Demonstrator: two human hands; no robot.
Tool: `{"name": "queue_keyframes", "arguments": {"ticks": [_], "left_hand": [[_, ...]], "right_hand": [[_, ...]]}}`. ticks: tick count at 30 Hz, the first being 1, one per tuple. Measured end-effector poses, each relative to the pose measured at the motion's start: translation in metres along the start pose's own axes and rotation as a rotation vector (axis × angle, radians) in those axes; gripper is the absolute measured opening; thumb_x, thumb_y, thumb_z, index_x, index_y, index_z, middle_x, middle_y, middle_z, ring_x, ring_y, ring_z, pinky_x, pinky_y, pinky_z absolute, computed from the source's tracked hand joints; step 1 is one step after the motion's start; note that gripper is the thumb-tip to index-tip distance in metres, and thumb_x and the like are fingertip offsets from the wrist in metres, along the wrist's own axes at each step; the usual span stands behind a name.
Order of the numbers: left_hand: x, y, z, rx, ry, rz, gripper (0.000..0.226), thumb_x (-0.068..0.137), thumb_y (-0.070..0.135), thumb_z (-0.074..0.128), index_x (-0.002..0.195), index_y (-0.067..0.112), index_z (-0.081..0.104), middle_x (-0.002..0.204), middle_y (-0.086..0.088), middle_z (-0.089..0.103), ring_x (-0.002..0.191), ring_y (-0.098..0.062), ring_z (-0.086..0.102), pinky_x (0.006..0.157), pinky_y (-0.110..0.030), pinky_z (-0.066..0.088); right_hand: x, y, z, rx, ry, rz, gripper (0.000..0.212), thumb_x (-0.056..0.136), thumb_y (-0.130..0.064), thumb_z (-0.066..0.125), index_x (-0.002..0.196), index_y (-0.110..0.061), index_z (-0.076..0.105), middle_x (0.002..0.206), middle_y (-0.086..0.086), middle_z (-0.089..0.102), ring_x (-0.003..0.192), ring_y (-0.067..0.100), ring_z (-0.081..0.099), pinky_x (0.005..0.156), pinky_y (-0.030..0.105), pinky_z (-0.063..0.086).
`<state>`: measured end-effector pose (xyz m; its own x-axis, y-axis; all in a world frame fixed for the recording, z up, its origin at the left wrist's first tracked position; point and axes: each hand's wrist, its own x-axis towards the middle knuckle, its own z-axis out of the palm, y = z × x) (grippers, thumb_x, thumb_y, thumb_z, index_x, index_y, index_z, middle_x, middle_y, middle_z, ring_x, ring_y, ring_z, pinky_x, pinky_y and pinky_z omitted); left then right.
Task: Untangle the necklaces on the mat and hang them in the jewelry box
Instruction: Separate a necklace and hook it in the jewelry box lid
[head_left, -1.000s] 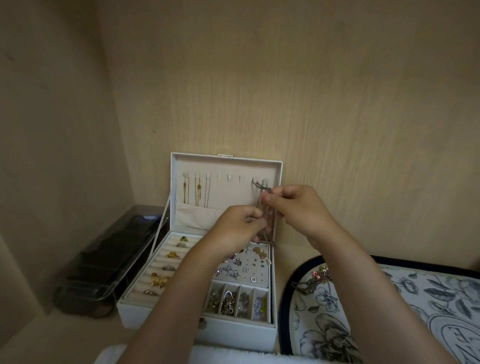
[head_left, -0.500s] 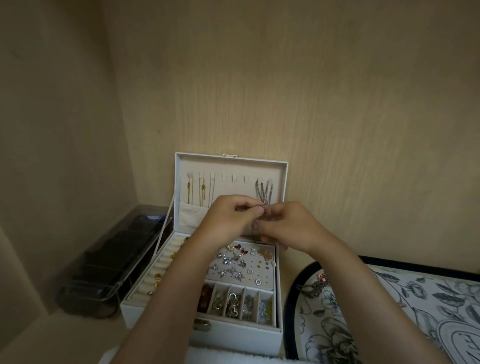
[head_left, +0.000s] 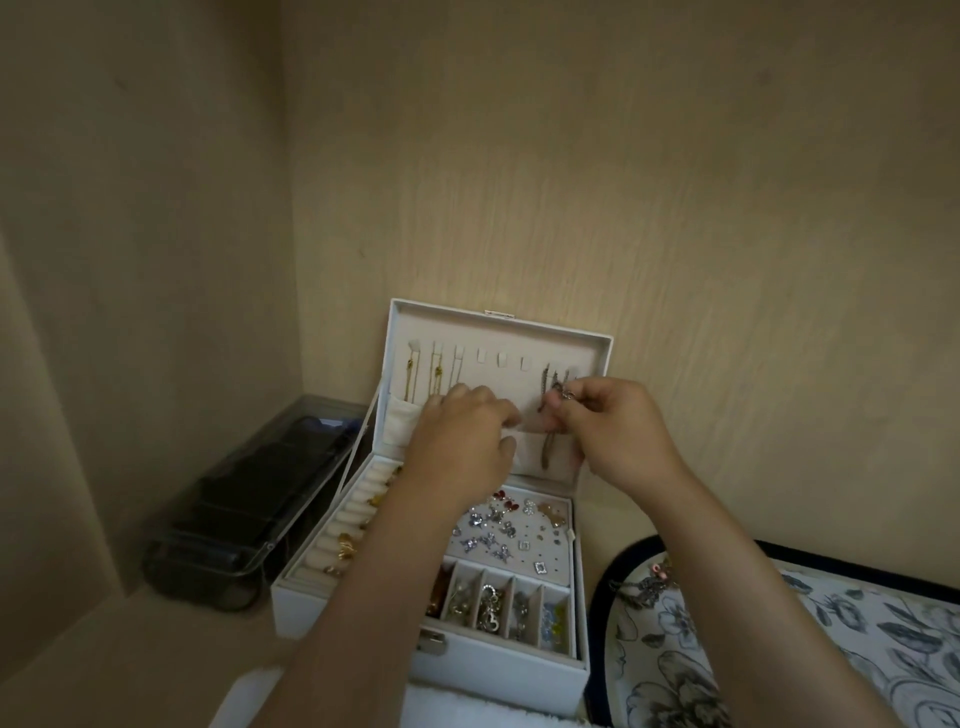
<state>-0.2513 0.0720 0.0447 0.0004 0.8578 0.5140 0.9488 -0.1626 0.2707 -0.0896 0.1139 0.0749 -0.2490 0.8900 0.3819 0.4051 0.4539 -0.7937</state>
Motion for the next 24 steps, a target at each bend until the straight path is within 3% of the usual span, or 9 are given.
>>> {"name": "queue_keyframes", "arguments": {"ticks": [4,8,11,13,15,20,24], "left_hand": [[-0.002,0.0,0.002,0.062,0.014,0.011,0.029,0.094,0.036,0.052,0.12,0.029,0.064,0.117,0.005,0.058,0.113,-0.018,0.044,0.102,-0.035,0.031],[-0.001,-0.001,0.003,0.044,0.033,0.019,0.022,0.092,0.036,0.054,0.108,0.027,0.068,0.109,0.004,0.057,0.109,-0.018,0.041,0.098,-0.033,0.032],[0.0,-0.003,0.002,0.006,0.039,0.012,0.016,0.092,0.034,0.055,0.098,0.028,0.068,0.104,0.007,0.057,0.106,-0.017,0.043,0.097,-0.032,0.032],[0.0,-0.003,0.001,-0.012,0.019,0.002,0.017,0.091,0.036,0.056,0.099,0.028,0.068,0.103,0.007,0.059,0.105,-0.016,0.045,0.097,-0.033,0.033],[0.0,-0.004,0.001,-0.035,-0.002,-0.015,0.017,0.091,0.038,0.057,0.101,0.029,0.068,0.103,0.007,0.06,0.105,-0.016,0.046,0.096,-0.033,0.035],[0.0,-0.004,0.0,-0.033,-0.007,-0.022,0.018,0.09,0.04,0.058,0.102,0.031,0.067,0.103,0.009,0.06,0.104,-0.014,0.046,0.095,-0.034,0.034],[0.001,-0.004,-0.002,-0.04,-0.02,-0.03,0.018,0.091,0.038,0.056,0.103,0.032,0.067,0.103,0.01,0.06,0.105,-0.014,0.046,0.096,-0.035,0.034]], "right_hand": [[0.01,-0.013,-0.002,-0.013,0.012,-0.038,0.025,0.097,-0.021,0.064,0.074,-0.013,0.071,0.06,-0.005,0.067,0.04,0.015,0.057,0.04,0.021,0.041],[0.021,-0.016,0.004,-0.145,-0.012,-0.115,0.022,0.097,-0.025,0.063,0.077,-0.019,0.07,0.071,-0.004,0.072,0.042,0.014,0.061,0.047,0.024,0.046],[0.023,-0.014,0.009,-0.334,-0.029,-0.158,0.018,0.091,-0.012,0.063,0.078,-0.021,0.071,0.066,-0.006,0.069,0.047,0.006,0.061,0.055,0.026,0.052],[0.021,-0.011,0.014,-0.444,-0.093,-0.129,0.019,0.086,-0.005,0.062,0.085,-0.02,0.073,0.072,-0.008,0.069,0.058,0.004,0.063,0.061,0.023,0.05],[0.018,-0.006,0.017,-0.556,-0.14,-0.111,0.023,0.082,-0.004,0.062,0.091,-0.019,0.076,0.085,-0.004,0.073,0.079,0.012,0.068,0.071,0.025,0.053],[0.003,0.004,0.019,-0.629,-0.076,-0.207,0.028,0.088,-0.014,0.058,0.11,-0.026,0.071,0.095,-0.005,0.074,0.086,0.016,0.067,0.073,0.032,0.056],[-0.005,0.01,0.023,-0.742,-0.22,-0.215,0.023,0.09,-0.026,0.057,0.107,-0.031,0.071,0.095,-0.006,0.072,0.088,0.018,0.066,0.068,0.035,0.056]]}}
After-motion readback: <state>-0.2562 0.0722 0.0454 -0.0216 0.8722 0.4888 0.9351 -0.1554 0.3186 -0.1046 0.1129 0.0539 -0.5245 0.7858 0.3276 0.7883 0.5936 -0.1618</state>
